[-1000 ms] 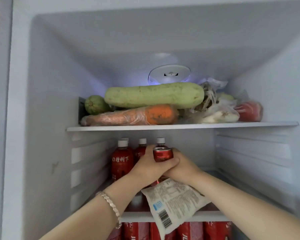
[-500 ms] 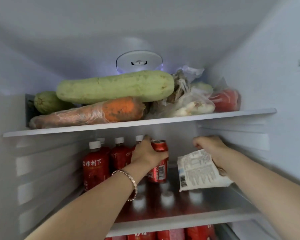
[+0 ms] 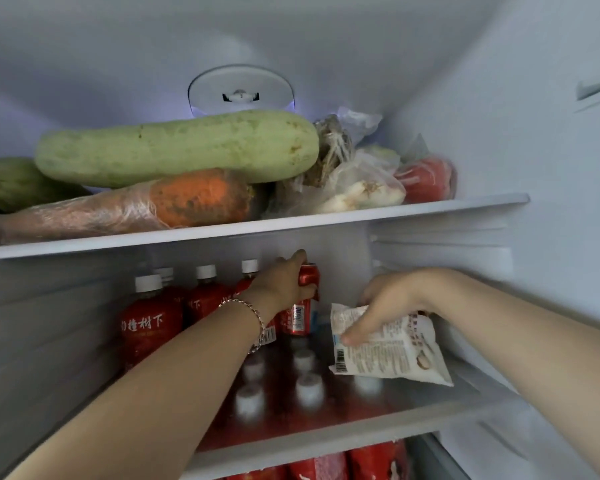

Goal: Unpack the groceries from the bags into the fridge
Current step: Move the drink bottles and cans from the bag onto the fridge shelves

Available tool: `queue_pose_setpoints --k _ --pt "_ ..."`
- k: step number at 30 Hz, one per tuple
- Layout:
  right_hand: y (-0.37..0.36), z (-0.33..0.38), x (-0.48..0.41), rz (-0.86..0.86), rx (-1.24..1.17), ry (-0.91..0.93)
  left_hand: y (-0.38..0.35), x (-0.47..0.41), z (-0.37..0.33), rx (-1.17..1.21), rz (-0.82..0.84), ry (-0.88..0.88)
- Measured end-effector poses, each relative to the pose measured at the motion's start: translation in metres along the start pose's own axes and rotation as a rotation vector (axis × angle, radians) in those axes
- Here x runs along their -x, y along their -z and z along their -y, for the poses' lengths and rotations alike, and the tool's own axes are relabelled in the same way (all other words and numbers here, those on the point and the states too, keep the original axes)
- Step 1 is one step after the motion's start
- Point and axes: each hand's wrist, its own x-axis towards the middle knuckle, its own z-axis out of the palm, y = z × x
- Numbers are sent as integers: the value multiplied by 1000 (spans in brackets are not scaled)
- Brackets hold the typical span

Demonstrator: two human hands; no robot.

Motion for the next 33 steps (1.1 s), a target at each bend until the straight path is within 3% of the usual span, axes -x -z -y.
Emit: queue_pose_setpoints --k 3,9,11,13,15,18,20,24,28,31,33 --pt "3 -1 3 -39 -100 47 2 5 6 -257 -74 -22" --pt "-10 -11 -20 -483 -345 -90 -5 22 13 -249 -149 -50" --pt "-22 -7 -24 -582 -182 -116 -6 28 11 -216 -150 -62" --pt "-30 -1 -25 -647 182 -92 -4 35 7 -191 -123 -71" --pt "-36 2 -26 -546 398 4 -2 41 4 -179 -93 -85" --pt "-46 -5 -33 -208 300 -41 1 50 6 -129 -78 -116" --pt "-56 -8 -43 -119 213 -104 3 55 10 -69 -81 -117" --pt "-60 -5 -56 -145 56 -84 2 67 22 40 -74 -67" --pt "-60 -2 -53 -136 116 -90 5 82 28 160 -135 -35" --pt "-62 2 -46 -155 278 -139 20 99 32 98 -347 55" --pt "-60 16 -36 -342 303 -55 33 110 41 -18 -538 143"
